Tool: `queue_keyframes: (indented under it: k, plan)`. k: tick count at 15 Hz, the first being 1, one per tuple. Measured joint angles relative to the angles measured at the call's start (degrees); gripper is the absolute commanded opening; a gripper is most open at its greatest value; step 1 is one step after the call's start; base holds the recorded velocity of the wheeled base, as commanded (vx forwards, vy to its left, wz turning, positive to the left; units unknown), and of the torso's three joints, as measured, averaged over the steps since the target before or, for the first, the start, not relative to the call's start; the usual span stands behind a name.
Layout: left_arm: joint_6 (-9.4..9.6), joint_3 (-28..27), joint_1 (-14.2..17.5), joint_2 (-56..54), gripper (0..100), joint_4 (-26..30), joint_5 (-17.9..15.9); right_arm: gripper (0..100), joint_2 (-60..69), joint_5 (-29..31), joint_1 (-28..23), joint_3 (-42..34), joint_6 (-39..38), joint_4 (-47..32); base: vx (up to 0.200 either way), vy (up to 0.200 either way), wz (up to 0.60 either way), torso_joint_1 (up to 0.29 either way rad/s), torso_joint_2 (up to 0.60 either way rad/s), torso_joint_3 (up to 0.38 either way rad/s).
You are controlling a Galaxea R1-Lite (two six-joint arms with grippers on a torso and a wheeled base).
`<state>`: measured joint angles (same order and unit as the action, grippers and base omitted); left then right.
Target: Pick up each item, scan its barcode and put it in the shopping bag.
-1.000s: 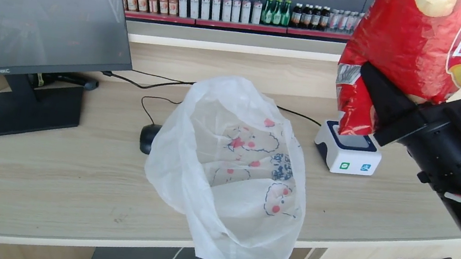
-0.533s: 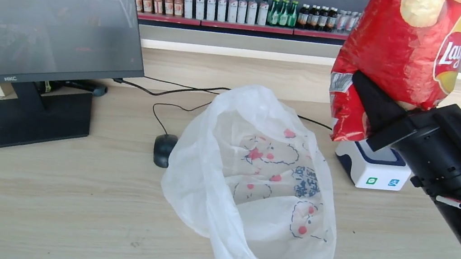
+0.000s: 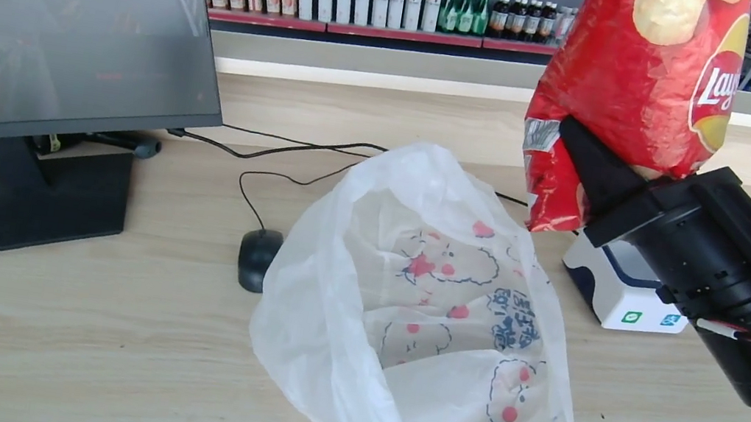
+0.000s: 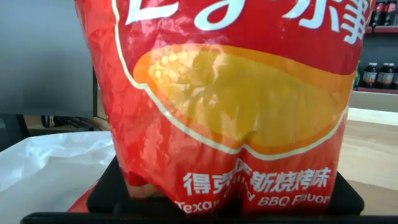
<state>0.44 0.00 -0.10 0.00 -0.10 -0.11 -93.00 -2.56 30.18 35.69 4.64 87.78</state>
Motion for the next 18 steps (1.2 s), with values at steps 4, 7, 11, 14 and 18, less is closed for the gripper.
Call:
queue_keyframes:
  k: [4, 7, 11, 14, 18]
  plan:
    - [-0.04, 0.0, 0.0, 0.0, 100, -0.1, 0.0, 0, -0.1, 0.0, 0.1, -0.2, 0.0, 0.0, -0.2, 0.0, 0.0, 0.005, 0.0, 0.002]
    - [-0.12, 0.0, 0.0, 0.0, 100, 0.2, 0.0, 0, 0.0, 0.0, 0.1, -0.3, 0.0, 0.0, -0.2, 0.0, 0.0, -0.004, 0.01, 0.002]
    - [-0.06, 0.0, 0.0, 0.0, 100, 0.1, 0.0, 0, 0.6, 0.0, 0.1, -0.6, 0.0, 0.1, -0.1, 0.0, 0.0, -0.005, 0.0, 0.001]
    - [-0.01, 0.0, 0.0, 0.0, 100, 0.1, 0.0, 0, 1.2, 0.0, 0.1, -0.6, 0.0, 0.0, 0.0, 0.0, 0.0, 0.0, 0.0, 0.0]
    - [0.11, 0.0, 0.0, 0.0, 100, 0.0, 0.0, 0, 2.3, 0.0, 0.1, -1.4, 0.0, 0.0, 0.0, 0.0, 0.0, 0.0, 0.0, 0.0]
